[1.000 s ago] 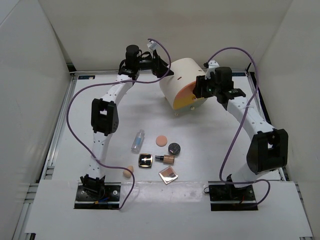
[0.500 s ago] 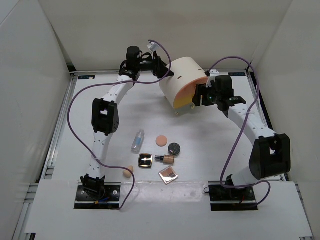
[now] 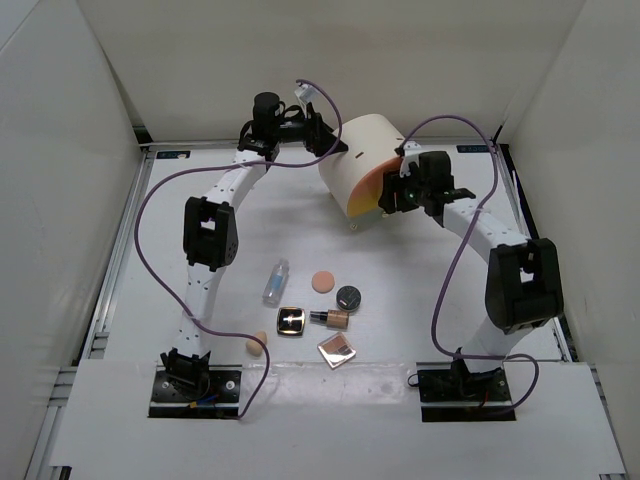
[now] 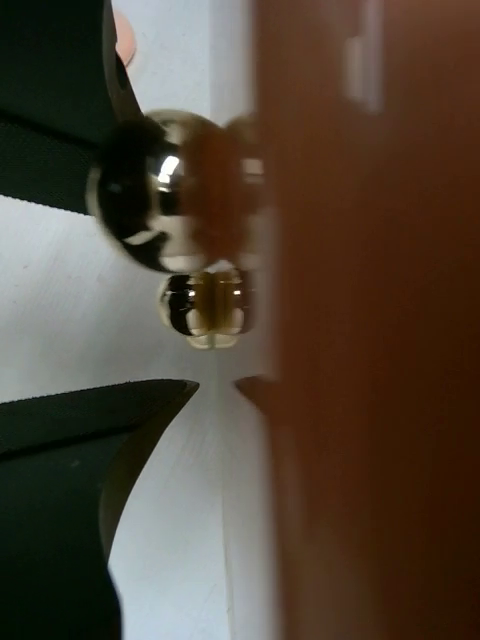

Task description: Organize the makeup

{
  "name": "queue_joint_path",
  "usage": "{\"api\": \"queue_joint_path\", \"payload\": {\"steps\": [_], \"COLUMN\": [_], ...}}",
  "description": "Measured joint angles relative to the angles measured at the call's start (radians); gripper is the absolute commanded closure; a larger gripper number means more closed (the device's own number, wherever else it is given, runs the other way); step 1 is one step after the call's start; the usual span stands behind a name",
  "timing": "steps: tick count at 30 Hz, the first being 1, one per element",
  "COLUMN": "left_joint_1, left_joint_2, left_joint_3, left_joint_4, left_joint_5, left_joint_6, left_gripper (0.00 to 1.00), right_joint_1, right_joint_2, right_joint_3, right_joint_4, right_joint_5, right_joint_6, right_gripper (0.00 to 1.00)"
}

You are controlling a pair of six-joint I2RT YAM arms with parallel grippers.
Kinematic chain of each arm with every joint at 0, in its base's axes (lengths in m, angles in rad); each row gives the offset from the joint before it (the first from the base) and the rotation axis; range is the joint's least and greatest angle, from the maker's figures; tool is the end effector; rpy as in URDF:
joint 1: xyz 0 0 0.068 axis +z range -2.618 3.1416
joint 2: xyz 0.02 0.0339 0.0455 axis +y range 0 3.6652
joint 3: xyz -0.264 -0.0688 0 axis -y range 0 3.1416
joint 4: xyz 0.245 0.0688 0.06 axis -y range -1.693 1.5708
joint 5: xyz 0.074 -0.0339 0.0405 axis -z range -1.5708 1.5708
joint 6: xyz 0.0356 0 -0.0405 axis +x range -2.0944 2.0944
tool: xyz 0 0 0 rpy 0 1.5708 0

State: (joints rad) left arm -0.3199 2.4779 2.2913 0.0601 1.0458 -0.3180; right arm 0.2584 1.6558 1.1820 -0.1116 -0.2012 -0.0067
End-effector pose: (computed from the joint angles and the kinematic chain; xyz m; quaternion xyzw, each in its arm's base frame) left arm 0.5323 -0.2088 0.2781 0.3307 0.6498 -0.5354 0.4263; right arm 0.3642 0.1036 0.2580 -0.1629 0.8626 0.1469 0.4558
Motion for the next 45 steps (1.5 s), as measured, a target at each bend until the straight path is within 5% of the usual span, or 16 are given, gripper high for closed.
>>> {"api": "queue_joint_path", "payload": {"steps": [8, 12, 20, 31, 34, 39, 41, 44, 45], "left_joint_1": [0.001, 0.003, 0.003, 0.003, 0.003, 0.003, 0.003, 0.012, 0.016], "left_joint_2": [0.0, 0.0, -0.002, -0.017, -0.021, -0.032, -0.042, -0.061, -0.069], "left_joint_3": [0.0, -0.001, -0.008, -0.031, -0.033, -0.05, -0.064, -0.086, -0.093], "left_joint_4": [0.002, 0.002, 0.001, -0.033, -0.047, -0.08, -0.099, -0.137, -0.156], "left_joint_5": [-0.026, -0.029, -0.036, -0.049, -0.054, -0.076, -0.097, -0.134, -0.159], "left_joint_6": [-0.005, -0.005, -0.005, 0.012, 0.019, 0.039, 0.048, 0.065, 0.072], "left_gripper": [0.02, 0.02, 0.02, 0.02, 0.02, 0.02, 0.02, 0.02, 0.02], "right_joint_1": [0.0, -0.005, -0.004, 0.019, 0.021, 0.024, 0.026, 0.027, 0.029], "right_joint_2": [0.02, 0.02, -0.084, -0.418, -0.447, -0.451, -0.451, -0.452, -0.454], "right_joint_3": [-0.026, -0.038, -0.163, -0.361, -0.38, -0.381, -0.381, -0.378, -0.374], "right_joint_4": [0.124, 0.146, 0.18, -0.044, -0.08, -0.113, -0.127, -0.142, -0.158], "right_joint_5": [-0.035, -0.034, -0.016, 0.042, 0.045, 0.045, 0.045, 0.041, 0.04], "right_joint_6": [0.041, 0.057, 0.061, 0.103, 0.116, 0.122, 0.12, 0.117, 0.114], "right_gripper": [0.61, 0.8, 0.83, 0.79, 0.74, 0.37, 0.3, 0.02, 0.01]}}
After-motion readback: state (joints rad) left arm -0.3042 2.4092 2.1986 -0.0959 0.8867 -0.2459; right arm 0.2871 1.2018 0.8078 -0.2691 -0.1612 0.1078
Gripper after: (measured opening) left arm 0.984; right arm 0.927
